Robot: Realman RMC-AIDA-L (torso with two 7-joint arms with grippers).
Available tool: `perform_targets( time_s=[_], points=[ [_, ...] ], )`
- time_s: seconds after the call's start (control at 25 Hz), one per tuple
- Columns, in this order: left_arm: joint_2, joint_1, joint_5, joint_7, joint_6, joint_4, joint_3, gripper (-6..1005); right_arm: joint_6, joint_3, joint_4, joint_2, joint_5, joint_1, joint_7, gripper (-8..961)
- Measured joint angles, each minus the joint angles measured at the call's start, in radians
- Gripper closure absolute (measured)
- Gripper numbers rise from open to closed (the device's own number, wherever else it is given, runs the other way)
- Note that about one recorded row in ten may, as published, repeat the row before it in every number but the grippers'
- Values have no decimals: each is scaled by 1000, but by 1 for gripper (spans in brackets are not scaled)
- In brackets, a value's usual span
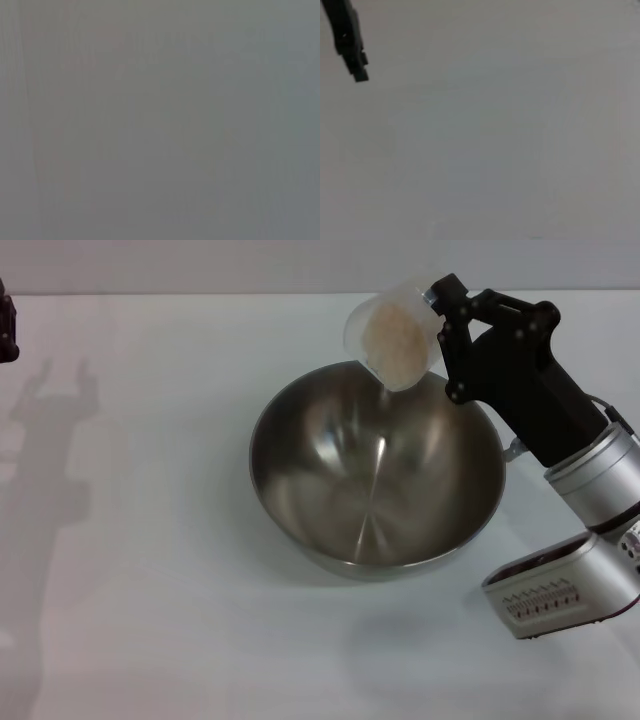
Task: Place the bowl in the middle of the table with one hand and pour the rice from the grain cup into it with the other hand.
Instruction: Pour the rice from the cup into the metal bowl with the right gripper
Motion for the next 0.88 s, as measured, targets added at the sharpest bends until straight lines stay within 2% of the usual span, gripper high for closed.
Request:
perform_targets(
  time_s=[0.32,0.88],
  points=[
    [0,0,0,0,0,-6,0,550,-22,0,8,-1,-6,2,-169,949],
    [0,0,-2,0,4,-8,0,550,-43,-9,23,0,-69,-12,-299,949]
  ],
)
